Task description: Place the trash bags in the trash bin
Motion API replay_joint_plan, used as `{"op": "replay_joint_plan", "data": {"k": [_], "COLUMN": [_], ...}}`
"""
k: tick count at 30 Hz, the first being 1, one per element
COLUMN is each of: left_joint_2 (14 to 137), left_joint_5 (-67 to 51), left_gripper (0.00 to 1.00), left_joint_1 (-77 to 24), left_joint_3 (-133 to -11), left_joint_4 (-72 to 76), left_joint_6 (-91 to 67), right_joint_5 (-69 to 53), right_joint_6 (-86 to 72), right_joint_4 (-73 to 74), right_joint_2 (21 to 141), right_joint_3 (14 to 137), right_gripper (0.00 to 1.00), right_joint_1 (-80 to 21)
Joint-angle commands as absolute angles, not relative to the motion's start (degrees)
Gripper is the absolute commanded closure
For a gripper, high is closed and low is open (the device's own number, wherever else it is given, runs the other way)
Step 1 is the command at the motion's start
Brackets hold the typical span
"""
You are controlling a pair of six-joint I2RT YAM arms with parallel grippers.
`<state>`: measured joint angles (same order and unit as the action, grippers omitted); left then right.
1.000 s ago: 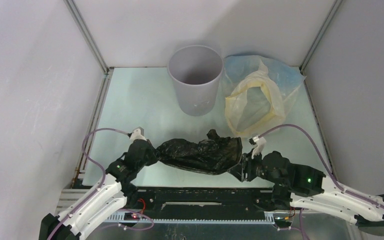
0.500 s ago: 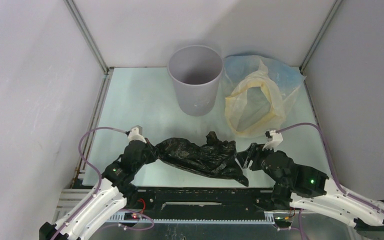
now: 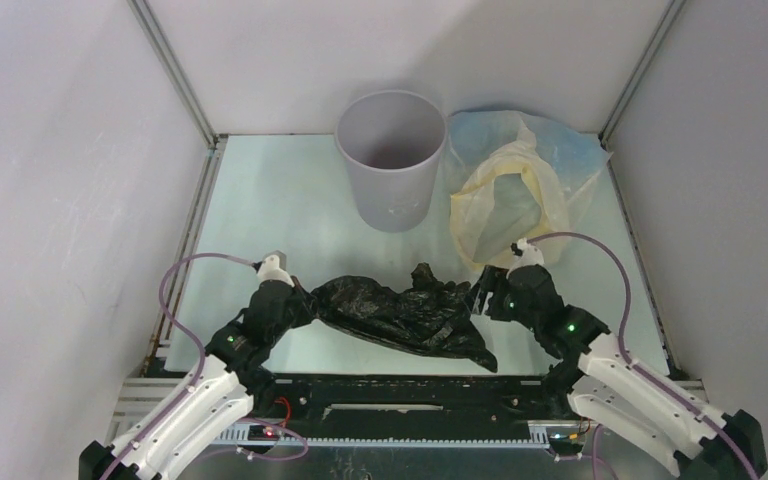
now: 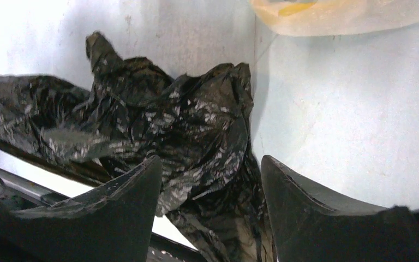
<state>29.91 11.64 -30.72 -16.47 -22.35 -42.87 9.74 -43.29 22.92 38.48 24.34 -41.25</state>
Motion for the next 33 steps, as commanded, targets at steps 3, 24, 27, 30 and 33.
{"op": "replay_joint_plan", "data": {"k": [3, 24, 27, 30, 33], "left_joint_2": [29.3, 31.1, 32.3, 35.5, 39.6], "left_joint_5": [11.9, 13.3, 13.0, 11.7, 11.1], "left_gripper": [0.97, 0.95, 0.94, 0.94, 0.94], "left_joint_1": [-30.3, -30.3, -30.3, -30.2, -30.2], "left_joint_3": [-15.5, -14.4, -13.9, -13.5, -14.1], "left_joint_4": [-20.9, -17.8, -16.1, -13.1, -10.0], "left_joint_6": [-41.3, -42.8, -43.5, -43.8, -43.6], "right_joint_5": [-7.4, -6.5, -7.1, -10.9, -17.9], "right_joint_6": [-41.4, -36.5, -35.5, -34.9, -33.5], "right_joint_4": [10.1, 15.8, 21.9, 27.2, 30.0], "right_joint_2": [46.6, 40.9, 31.9, 26.9, 26.2], "right_joint_3": [23.0, 27.0, 30.6, 35.7, 40.3], "right_gripper": [0.33, 1.00, 1.00, 1.00, 1.00], "right_joint_1": [-31.8, -28.5, -28.4, -28.5, -29.0]}}
